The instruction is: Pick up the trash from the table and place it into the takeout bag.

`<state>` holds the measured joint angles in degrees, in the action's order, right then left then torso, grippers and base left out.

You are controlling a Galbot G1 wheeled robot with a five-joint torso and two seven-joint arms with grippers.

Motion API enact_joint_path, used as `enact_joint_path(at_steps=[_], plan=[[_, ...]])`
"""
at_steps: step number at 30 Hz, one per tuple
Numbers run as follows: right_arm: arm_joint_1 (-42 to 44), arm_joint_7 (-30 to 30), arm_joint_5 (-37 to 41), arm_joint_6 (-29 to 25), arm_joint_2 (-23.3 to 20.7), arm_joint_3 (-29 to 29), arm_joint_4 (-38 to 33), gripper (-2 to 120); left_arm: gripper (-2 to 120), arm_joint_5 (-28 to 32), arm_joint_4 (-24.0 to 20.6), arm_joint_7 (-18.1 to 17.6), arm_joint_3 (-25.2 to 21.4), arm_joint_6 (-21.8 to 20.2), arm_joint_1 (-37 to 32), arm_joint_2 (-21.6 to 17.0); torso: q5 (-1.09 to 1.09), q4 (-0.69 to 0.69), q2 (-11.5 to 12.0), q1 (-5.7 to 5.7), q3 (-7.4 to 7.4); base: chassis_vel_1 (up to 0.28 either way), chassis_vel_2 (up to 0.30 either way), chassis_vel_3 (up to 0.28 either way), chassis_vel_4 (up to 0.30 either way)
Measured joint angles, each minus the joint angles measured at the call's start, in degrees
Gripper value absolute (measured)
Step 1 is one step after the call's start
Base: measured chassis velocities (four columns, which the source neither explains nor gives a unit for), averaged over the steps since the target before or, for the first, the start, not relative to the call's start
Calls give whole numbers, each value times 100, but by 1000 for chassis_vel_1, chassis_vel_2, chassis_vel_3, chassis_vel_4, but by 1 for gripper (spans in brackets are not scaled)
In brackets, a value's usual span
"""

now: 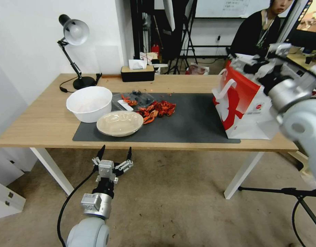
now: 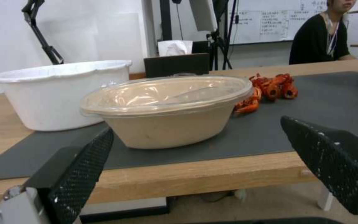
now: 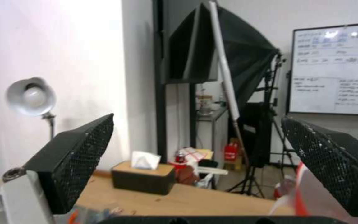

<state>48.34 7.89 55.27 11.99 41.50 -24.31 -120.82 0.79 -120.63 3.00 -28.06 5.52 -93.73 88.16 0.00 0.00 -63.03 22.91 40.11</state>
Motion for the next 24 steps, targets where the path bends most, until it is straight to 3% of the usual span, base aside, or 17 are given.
enact_joint_path(at_steps=[8, 13, 24], plan=[[618, -79, -1063, -313, 313, 127, -304, 100, 100, 3, -36, -26, -101, 79, -99, 66, -1, 3, 0, 0, 0, 0, 0, 0, 0], [1361, -150, -1750, -684, 574, -129, -485, 100, 100, 3, -41, -32, -106, 85, -107, 75, -1, 0, 0, 0, 0, 0, 0, 0, 0], [3484, -214, -3185, -1871, 1637, -574, -771, 100, 100, 17, -1, -35, -100, 93, -91, 12, 1, -1, 0, 0, -1, 0, 0, 0, 0]])
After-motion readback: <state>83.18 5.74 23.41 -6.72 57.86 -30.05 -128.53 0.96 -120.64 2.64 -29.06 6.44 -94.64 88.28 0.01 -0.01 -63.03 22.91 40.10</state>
